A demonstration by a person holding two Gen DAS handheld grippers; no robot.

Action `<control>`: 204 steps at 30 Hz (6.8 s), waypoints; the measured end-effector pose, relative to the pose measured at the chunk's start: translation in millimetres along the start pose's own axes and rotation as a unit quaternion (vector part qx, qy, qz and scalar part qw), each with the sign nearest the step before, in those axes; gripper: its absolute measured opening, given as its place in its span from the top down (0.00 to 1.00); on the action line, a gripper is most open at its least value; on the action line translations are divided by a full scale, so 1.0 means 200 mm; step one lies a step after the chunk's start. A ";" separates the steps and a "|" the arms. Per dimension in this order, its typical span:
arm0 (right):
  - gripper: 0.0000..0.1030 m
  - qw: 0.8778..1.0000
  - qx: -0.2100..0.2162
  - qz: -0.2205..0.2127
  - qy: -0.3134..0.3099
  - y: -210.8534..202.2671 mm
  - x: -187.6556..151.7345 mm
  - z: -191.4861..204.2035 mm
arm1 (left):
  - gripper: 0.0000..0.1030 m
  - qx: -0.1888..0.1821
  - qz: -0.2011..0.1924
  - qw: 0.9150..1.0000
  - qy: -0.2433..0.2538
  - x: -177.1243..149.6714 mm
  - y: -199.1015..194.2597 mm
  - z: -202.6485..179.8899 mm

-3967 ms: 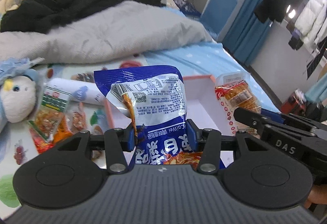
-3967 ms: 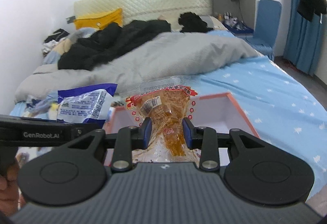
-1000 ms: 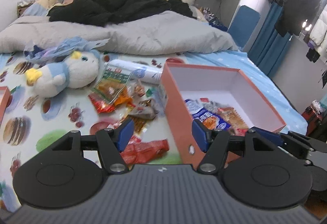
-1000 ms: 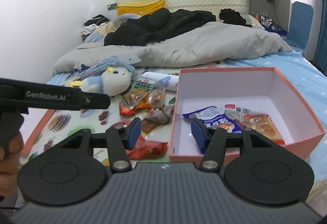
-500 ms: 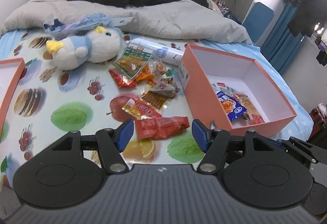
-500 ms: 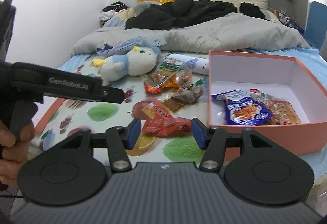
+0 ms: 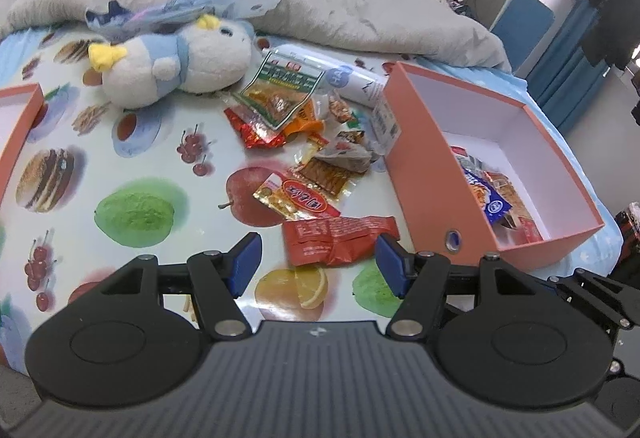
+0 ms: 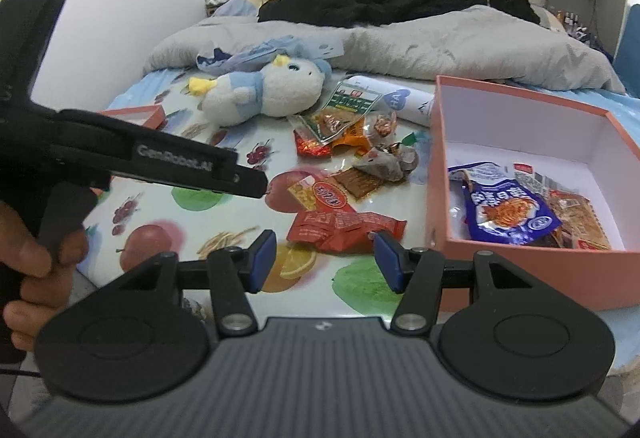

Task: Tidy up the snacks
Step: 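Withdraw both tools from the box back toward the snack pile, then grasp the spicy strip packet with left tool while right tool reaches red packet, then lift the strip packet with left tool while right tool grasps the red packet, then carry the strip packet with left tool while right tool carries red packet to box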

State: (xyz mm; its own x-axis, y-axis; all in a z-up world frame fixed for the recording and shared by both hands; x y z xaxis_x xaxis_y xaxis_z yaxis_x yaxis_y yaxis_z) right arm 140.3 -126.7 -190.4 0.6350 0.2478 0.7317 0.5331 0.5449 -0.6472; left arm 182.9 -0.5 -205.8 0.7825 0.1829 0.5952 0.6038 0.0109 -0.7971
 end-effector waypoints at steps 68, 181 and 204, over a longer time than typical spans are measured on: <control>0.30 0.990 -0.031 0.141 -0.005 0.72 -0.13 -0.25 | 0.43 0.011 0.065 0.967 0.246 0.24 1.10 -0.39; 0.64 0.981 -0.122 -0.151 0.008 -0.37 0.72 -0.55 | 0.45 -0.069 -0.084 0.994 0.018 0.71 -0.26 -0.50; 0.64 0.977 -0.159 -0.097 0.101 -0.41 0.45 -1.14 | 0.45 -0.115 -0.003 0.989 0.093 0.64 0.08 -1.22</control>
State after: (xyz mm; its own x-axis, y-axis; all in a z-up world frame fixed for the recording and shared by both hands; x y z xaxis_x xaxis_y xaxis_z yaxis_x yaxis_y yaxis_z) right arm 281.7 -332.5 -119.1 0.5853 -0.0162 0.8106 0.7804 0.2822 -0.5579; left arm 330.2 -217.2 -116.6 0.7807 -0.0002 0.6249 0.6100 -0.2170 -0.7621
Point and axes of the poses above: each gripper's, at about its wrist camera, not at the fingertips, and y roughly the way its jaws point, z to its left, x to its top, the point moved 9 cm from there along y, roughly the way its jaws point, and after that the axes turned 13 degrees about x, right-handed, at the moved point
